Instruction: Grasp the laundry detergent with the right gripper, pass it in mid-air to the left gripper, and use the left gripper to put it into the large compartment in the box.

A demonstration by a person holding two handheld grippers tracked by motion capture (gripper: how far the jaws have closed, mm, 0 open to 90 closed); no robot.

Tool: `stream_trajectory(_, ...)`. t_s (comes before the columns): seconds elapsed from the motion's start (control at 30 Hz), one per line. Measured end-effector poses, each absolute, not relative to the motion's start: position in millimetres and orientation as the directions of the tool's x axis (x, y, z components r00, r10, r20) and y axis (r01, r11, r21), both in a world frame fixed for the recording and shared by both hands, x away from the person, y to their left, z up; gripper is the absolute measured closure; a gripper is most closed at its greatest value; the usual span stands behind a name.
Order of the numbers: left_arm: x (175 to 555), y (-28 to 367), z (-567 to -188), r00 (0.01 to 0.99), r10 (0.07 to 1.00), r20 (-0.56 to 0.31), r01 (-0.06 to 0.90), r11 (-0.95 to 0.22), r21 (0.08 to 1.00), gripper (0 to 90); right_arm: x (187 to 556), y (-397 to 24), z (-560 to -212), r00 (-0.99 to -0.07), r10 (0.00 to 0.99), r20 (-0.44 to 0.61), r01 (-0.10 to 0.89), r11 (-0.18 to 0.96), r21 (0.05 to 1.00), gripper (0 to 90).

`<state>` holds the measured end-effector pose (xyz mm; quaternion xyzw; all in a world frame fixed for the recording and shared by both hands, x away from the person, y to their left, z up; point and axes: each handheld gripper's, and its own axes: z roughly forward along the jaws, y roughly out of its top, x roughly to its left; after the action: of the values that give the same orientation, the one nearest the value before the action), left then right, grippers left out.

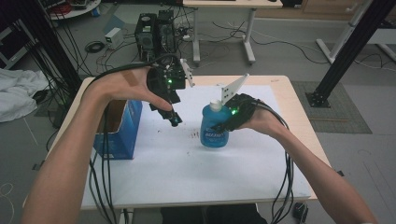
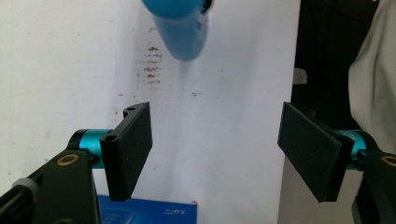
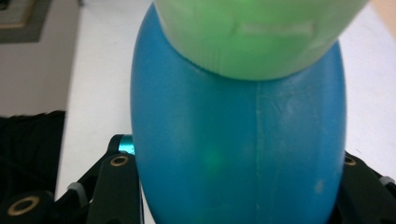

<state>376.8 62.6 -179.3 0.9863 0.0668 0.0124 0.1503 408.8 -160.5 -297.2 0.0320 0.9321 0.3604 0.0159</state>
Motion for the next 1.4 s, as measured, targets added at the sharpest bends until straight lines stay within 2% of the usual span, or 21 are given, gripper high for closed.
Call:
stream_trajectory(0.13, 379, 54, -184, 0.99, 0.14, -0.016, 0.139, -0.944, 0.3, 26.4, 402, -147, -297, -1.0, 0.0, -0.003, -0.002, 0.749, 0.663, 46.4)
stream_trajectory(0.4, 380, 36, -201, 0.991, 0.133, -0.02, 0.132, -0.943, 0.306, 26.4, 397, -133, -296, -0.999, -0.045, -0.007, -0.038, 0.75, 0.661, 46.2)
stream_trajectory(0.97, 381, 23, -223, 0.992, 0.125, -0.011, 0.119, -0.914, 0.387, 26.4, 396, -128, -296, -0.999, -0.051, 0.007, -0.033, 0.734, 0.678, 46.2)
stream_trajectory(1.4, 382, 22, -235, 0.99, 0.137, -0.031, 0.138, -0.902, 0.41, 26.5, 396, -126, -298, -0.999, -0.04, 0.011, -0.021, 0.725, 0.688, 46.2)
